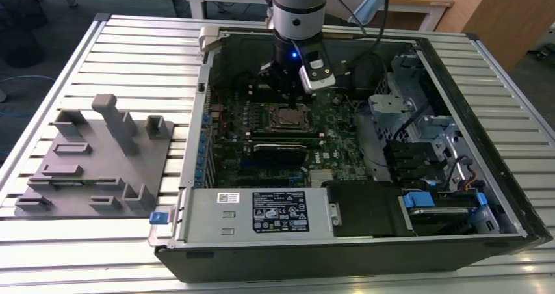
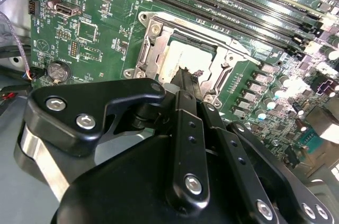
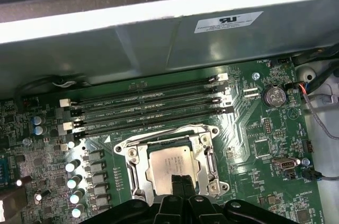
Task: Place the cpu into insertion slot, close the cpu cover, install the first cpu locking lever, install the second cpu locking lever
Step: 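Install the second cpu locking lever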
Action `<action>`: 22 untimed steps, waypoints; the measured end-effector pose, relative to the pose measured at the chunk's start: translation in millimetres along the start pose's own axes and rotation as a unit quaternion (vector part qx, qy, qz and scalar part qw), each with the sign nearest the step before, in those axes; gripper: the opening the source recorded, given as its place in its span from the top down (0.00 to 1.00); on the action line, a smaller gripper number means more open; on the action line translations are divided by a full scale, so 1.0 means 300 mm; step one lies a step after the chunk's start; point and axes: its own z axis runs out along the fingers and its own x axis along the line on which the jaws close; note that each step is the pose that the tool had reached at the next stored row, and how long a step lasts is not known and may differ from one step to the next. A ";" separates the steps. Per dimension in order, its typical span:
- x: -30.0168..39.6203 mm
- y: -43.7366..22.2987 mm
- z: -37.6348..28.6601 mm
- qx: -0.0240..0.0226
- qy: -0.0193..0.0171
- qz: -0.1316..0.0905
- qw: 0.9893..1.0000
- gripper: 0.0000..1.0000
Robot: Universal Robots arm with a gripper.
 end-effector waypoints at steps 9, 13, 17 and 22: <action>0.000 -0.002 0.000 0.001 0.000 -0.005 1.000 0.90; -0.002 -0.013 -0.001 0.001 0.000 -0.005 1.000 0.90; -0.005 -0.025 -0.001 0.001 0.000 -0.005 1.000 0.90; -0.008 -0.043 -0.002 0.001 0.000 -0.005 1.000 0.90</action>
